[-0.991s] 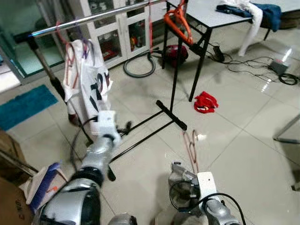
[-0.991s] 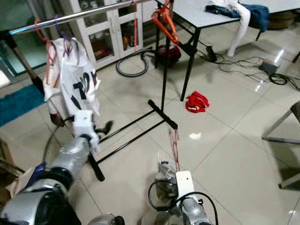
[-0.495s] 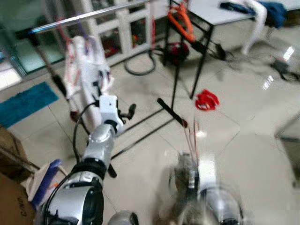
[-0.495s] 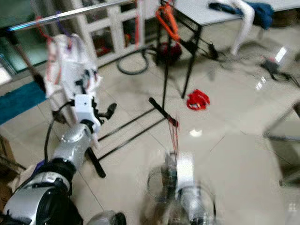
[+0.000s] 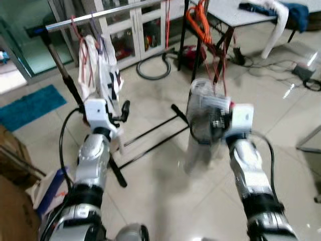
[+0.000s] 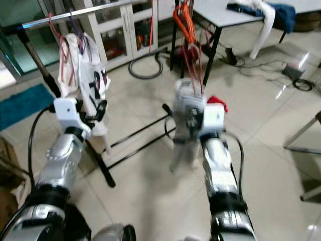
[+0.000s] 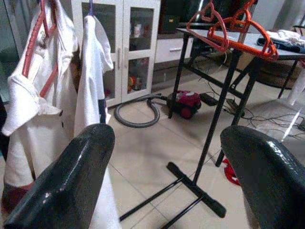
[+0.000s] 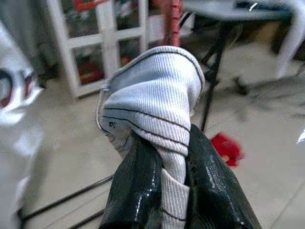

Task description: Hang hanger

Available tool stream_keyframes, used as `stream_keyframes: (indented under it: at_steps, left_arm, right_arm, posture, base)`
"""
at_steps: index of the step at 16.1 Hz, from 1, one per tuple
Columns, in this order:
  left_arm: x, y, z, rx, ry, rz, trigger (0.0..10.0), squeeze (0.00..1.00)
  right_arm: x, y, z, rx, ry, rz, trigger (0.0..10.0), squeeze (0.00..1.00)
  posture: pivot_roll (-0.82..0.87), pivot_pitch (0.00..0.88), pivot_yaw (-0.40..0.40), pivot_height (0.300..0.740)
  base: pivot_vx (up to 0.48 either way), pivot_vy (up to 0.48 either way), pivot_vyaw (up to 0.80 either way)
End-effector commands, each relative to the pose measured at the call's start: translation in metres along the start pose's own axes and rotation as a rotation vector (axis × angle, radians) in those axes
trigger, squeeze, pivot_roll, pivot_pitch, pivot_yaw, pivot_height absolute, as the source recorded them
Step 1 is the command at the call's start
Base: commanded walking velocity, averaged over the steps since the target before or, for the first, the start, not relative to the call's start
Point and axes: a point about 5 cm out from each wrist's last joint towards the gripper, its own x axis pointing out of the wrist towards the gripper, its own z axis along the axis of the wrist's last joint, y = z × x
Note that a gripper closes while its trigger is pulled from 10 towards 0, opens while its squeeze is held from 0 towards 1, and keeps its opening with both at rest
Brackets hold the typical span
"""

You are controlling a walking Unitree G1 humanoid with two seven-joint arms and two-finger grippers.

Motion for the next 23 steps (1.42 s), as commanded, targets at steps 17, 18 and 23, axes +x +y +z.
stream_keyframes:
  at_steps: [17,18,23]
  left_arm:
    - [0.000,-0.006,0.018,0.001,0.128,-0.631,10.0,0.00]
    - [-0.001,-0.012,0.022,0.005,0.136,-0.720,10.0,0.00]
    - [-0.014,-0.032,0.016,0.094,0.218,-0.997,10.0,0.00]
  right_arm:
    - [0.020,-0.004,0.123,-0.265,-0.092,0.657,10.0,0.00]
    - [0.020,-0.006,0.131,-0.270,-0.102,0.678,10.0,0.00]
    - [0.017,-0.009,0.157,-0.288,-0.145,0.733,10.0,0.00]
  posture:
    - [-0.10,0.000,0.071,0.740]
    - [-0.11,0.000,0.072,0.740]
    - [-0.12,0.000,0.077,0.740]
  base:
    - [0.000,0.000,0.00]
    - [0.000,0.000,0.00]
    - [0.000,0.000,0.00]
